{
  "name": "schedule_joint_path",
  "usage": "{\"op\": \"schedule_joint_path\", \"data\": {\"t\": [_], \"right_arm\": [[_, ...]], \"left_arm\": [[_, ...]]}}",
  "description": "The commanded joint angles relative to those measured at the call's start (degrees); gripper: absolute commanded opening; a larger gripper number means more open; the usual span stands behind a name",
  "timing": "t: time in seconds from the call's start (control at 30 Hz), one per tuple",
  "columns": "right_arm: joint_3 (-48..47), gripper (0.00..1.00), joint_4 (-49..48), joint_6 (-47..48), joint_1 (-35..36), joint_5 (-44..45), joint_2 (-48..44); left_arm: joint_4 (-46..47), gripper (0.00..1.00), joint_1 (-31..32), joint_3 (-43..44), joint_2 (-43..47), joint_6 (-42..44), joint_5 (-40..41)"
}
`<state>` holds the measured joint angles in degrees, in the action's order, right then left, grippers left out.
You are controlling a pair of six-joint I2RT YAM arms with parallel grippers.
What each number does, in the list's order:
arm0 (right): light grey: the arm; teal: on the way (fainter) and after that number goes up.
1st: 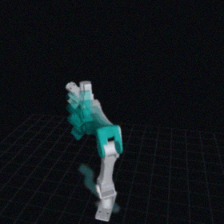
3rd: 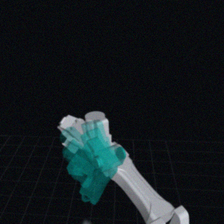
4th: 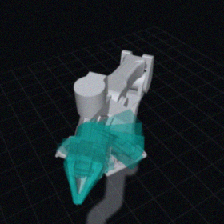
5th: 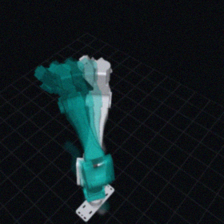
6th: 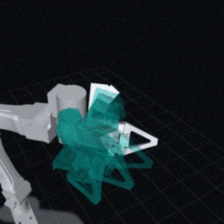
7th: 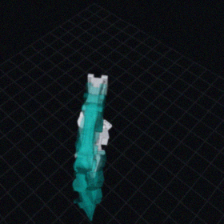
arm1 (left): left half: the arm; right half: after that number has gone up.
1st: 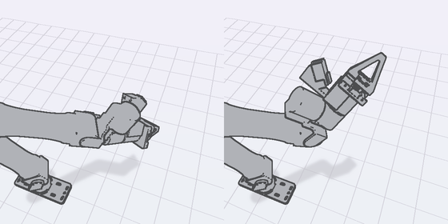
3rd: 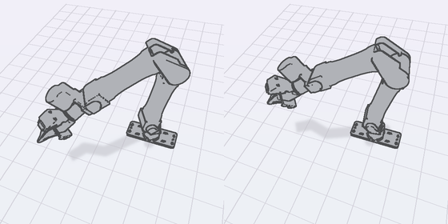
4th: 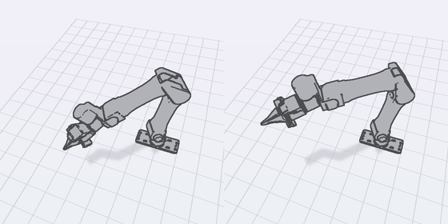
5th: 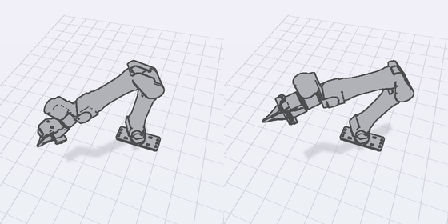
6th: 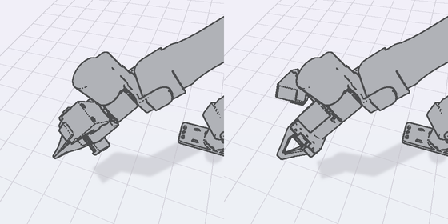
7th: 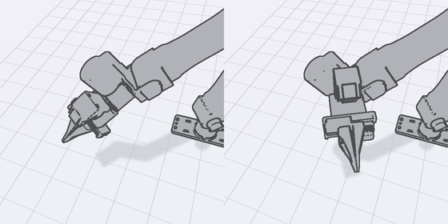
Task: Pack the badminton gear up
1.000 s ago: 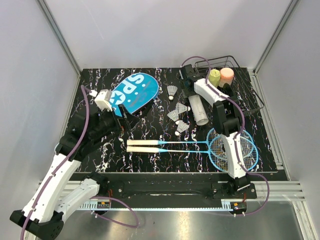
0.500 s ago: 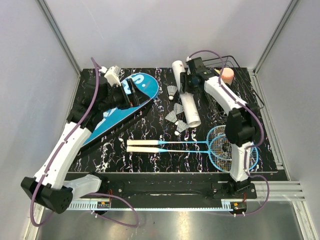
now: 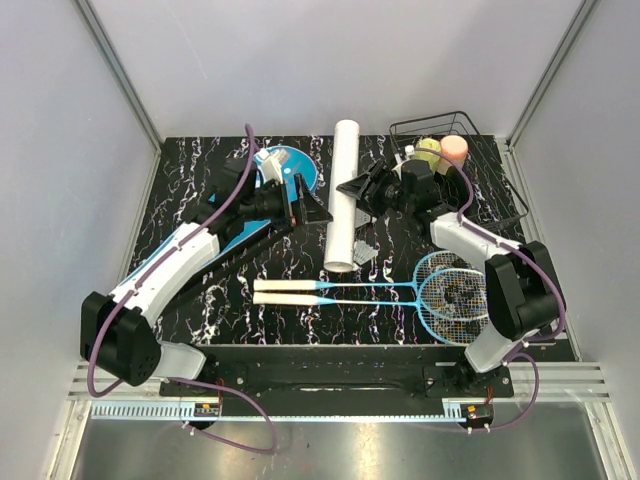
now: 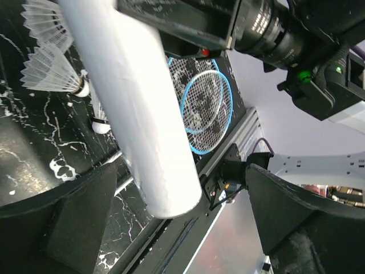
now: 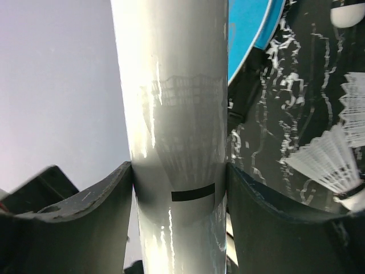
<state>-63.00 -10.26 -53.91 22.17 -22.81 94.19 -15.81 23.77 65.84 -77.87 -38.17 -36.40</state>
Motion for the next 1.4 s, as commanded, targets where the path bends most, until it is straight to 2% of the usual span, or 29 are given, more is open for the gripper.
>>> {"op": "schedule_joint_path", "data": {"t": [0.0, 0.23, 0.33, 0.57, 0.6, 0.7, 0.73, 0.8, 0.83, 0.97, 1.2, 1.37], "right_arm": [[1.7, 0.43, -22.9, -15.0, 1.6, -1.5, -5.1], [5.0, 0.43, -24.2, -15.6, 5.8, 3.9, -9.6], [6.5, 0.43, -25.2, -15.8, 7.3, 5.6, -11.0], [8.4, 0.44, -24.6, -13.9, 8.1, 6.2, -13.0], [8.4, 0.46, -24.9, -12.9, 8.1, 5.4, -13.2], [8.1, 0.61, -24.5, -8.7, 8.0, 2.9, -13.8], [7.5, 0.72, -21.4, -6.9, 7.9, 2.9, -14.2], [3.4, 0.79, -15.5, -2.2, 7.2, 1.5, -14.2], [1.9, 0.79, -11.4, -1.2, 6.5, 0.3, -13.8], [-1.5, 0.84, -8.6, 0.1, 2.3, -5.5, -11.7], [-6.6, 0.86, -4.3, 6.9, 1.6, -7.2, -8.4], [-8.5, 0.88, -3.4, 7.8, 1.6, -6.0, -6.3]], "left_arm": [[4.6, 0.99, 1.9, -1.6, 1.1, 3.5, -2.4], [1.3, 0.97, 2.9, -0.9, -0.6, 5.1, -0.8], [1.0, 0.92, 3.7, -1.0, -1.0, 5.3, -0.7], [-0.3, 0.70, 4.9, -0.5, -1.0, 7.1, 0.0], [-0.4, 0.60, 4.9, -0.5, -1.0, 7.6, 0.0], [-1.1, 0.50, 5.1, -0.1, -0.8, 9.0, 1.0], [-1.7, 0.49, 5.2, 0.1, -0.5, 9.4, 1.3], [-2.0, 0.48, 5.8, 0.2, 0.0, 10.7, 2.4], [-2.1, 0.47, 6.0, 0.2, 0.3, 10.9, 2.6], [-2.1, 0.46, 6.6, 0.2, 0.9, 11.5, 2.7], [-2.1, 0.47, 7.8, 0.2, 0.7, 12.3, 2.5], [-2.1, 0.49, 8.1, 0.2, 0.5, 12.4, 3.1]]}}
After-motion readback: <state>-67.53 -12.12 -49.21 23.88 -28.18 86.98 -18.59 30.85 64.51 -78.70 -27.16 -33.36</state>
